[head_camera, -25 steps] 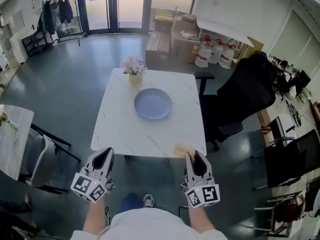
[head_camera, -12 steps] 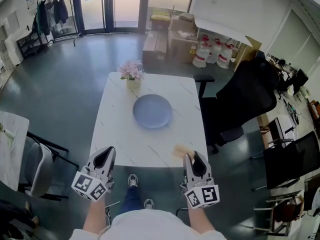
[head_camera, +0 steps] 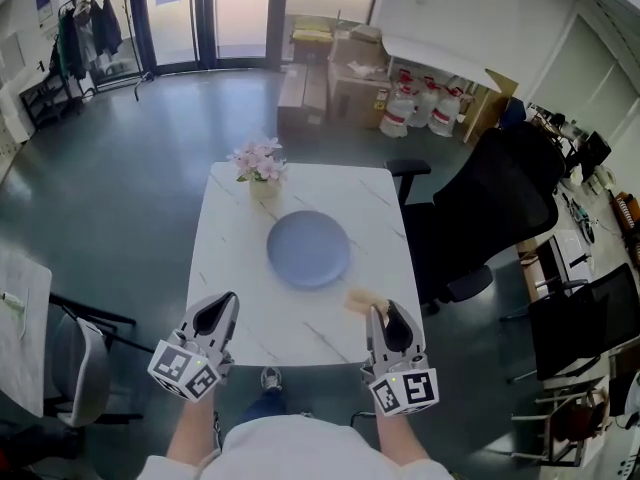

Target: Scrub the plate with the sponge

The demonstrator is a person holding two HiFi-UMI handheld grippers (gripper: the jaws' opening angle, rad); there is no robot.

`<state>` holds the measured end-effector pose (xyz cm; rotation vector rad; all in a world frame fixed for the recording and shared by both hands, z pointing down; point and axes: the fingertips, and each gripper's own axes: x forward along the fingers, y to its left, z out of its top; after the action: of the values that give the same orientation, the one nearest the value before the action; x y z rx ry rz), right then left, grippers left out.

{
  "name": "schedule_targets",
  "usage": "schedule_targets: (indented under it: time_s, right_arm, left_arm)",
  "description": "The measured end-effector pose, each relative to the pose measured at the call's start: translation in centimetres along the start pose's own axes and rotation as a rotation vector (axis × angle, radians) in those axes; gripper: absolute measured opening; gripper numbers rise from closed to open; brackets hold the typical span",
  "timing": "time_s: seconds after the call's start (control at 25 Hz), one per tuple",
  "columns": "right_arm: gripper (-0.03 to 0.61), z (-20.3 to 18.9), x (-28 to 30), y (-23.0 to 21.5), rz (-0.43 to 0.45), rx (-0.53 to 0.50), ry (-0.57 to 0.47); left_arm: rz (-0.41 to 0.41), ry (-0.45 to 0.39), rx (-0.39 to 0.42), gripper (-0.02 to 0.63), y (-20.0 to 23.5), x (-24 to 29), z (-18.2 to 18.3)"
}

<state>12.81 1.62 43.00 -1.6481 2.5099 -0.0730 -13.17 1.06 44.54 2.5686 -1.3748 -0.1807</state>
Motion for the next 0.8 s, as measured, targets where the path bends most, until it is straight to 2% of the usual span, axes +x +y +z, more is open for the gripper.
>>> schedule_targets:
  time_s: [0.52,0.8]
  right_arm:
    - [0.12,-0.2,7.2,-0.6,-0.083,-0.016,-0.032]
    - [0.12,-1.4,8.8,-1.2,-0.097,-0.011,-0.007]
  left_arm:
    - [-0.127,0.019,0.022,0.034,4.9,6.8,1.9]
    - [-0.136,0.039,0.014,0.034,6.5,8.8,1.5]
